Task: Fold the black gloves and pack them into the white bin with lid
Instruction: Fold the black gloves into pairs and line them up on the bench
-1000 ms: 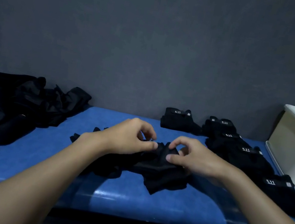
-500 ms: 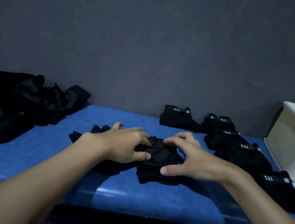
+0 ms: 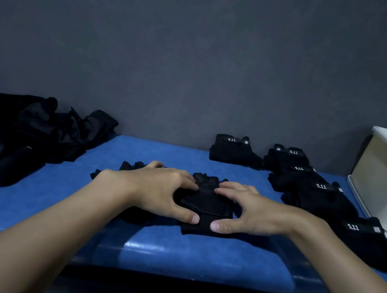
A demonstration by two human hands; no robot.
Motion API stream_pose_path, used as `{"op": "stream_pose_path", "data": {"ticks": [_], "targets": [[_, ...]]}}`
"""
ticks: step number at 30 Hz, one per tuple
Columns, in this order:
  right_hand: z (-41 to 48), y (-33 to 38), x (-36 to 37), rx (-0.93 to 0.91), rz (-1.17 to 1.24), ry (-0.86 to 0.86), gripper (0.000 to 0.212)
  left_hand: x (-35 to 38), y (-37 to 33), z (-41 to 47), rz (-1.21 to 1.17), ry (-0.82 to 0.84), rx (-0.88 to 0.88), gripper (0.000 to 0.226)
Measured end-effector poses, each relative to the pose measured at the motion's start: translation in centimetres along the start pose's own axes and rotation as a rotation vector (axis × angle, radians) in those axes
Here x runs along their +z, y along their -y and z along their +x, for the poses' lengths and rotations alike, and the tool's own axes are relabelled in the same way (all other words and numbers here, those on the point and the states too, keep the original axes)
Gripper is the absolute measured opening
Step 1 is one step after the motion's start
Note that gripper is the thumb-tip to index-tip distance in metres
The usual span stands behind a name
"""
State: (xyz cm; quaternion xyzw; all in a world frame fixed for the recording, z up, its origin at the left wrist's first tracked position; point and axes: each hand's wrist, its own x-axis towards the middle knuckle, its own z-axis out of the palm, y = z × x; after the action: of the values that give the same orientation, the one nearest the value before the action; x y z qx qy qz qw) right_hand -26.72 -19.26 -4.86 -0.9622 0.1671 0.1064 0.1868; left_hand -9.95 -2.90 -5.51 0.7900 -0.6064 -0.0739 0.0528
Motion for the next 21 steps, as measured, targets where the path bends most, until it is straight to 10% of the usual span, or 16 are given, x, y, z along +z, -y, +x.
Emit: {"op": "stream_pose_path", "data": {"ticks": [11, 21], "targets": [[0.6, -0.4, -0.5, 0.058, 0.008, -0.1, 0.121, -0.1, 0.6, -0.4, -0.117, -0.069, -0.02, 0.073], [3.4, 2.4, -0.3, -0.081, 0.167, -0.269, 0.098, -1.9, 4.1, -3.7, -0.251, -0.274, -0.141, 0.063]]}}
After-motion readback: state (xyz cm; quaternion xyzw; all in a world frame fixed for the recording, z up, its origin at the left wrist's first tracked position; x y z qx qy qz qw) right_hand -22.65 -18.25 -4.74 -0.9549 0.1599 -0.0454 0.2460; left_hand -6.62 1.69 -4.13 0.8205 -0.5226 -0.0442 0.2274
